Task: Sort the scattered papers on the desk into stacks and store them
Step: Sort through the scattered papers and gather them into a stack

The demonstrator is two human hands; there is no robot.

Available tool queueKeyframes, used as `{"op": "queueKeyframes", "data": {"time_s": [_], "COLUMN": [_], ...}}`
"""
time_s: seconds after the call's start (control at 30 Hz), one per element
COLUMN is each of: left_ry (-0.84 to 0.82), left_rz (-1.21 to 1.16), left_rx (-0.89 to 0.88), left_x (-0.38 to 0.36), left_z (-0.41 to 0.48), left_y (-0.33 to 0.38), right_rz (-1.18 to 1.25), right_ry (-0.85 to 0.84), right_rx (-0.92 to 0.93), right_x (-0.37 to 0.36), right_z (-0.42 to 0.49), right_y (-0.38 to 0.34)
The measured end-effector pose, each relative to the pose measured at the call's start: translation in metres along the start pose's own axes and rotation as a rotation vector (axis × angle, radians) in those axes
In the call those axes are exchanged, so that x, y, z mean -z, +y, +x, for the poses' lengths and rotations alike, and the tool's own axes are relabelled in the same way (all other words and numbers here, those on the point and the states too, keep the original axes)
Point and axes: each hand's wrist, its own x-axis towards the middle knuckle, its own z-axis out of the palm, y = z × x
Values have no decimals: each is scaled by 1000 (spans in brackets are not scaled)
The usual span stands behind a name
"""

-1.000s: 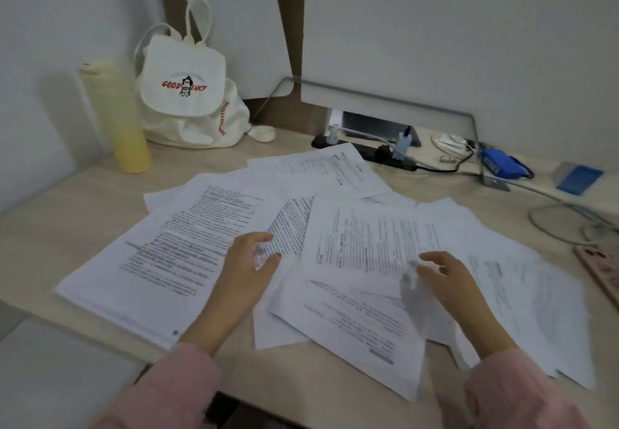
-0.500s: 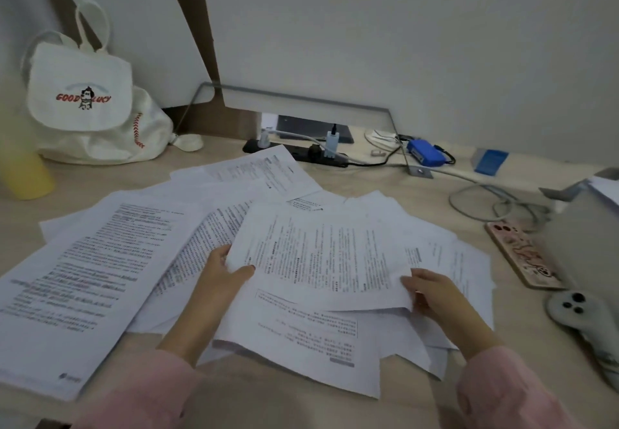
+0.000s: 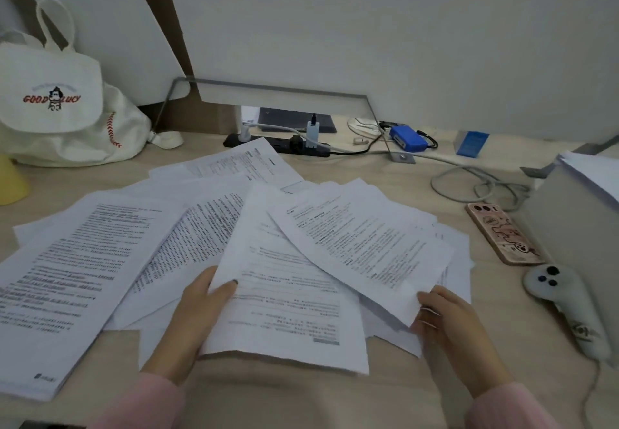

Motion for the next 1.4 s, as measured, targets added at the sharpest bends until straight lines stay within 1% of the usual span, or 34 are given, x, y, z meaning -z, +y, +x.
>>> {"op": "queueKeyframes", "data": {"time_s": [0.13, 0.2, 0.3, 0.37, 0.5, 0.57, 0.63, 0.73, 0.8, 0.87, 0.97, 1.0, 1.1, 1.17, 1.23, 1.27, 1.33, 1.4], "left_ry": [138, 165, 130, 84, 41, -17, -70, -128, -176, -173, -185, -211, -276, -276, -287, -305, -329, -296], "left_rz": [-109, -143, -132, -126, -113, -81, -29, 15, -38, -113, -109, -76, 121, 227, 322, 370, 491, 655], "left_rx": [-79, -91, -86, -68, -11, 9, 37, 129, 175, 192, 203, 196, 131, 38, -69, -120, -215, -312], "left_x": [18, 24, 31, 36, 55, 65, 73, 83, 87, 87, 85, 84, 79, 77, 77, 78, 79, 78], "left_z": [-10, -15, -21, -27, -26, -22, -16, -4, 3, 6, 12, 14, 15, 15, 14, 14, 13, 12], "left_y": [-4, -7, -13, -13, -7, -2, 2, 2, -2, -5, -9, -9, -7, -4, 1, 4, 13, 25], "right_rz": [30, 54, 121, 112, 117, 120, 18, -286, -463, -653, -907, -972, -1142, -1257, -1408, -1442, -1481, -1508], "right_ry": [-89, -119, -148, -157, -95, -87, -109, -217, -263, -301, -331, -340, -345, -287, -227, -240, -339, -433], "right_rx": [-84, -93, -74, -67, -61, -50, -44, -51, -51, -30, 24, 53, 159, 274, 580, 742, 992, 1160], "right_x": [0, -4, -11, -14, -12, -6, -2, -5, -14, -24, -49, -60, -91, -107, -122, -130, -147, -162], "right_z": [-1, 0, 5, 8, 14, 19, 24, 31, 38, 47, 61, 66, 76, 76, 66, 58, 42, 31], "right_y": [3, 5, 9, 10, 0, -7, -12, -22, -31, -40, -50, -52, -49, -45, -44, -45, -46, -48]}}
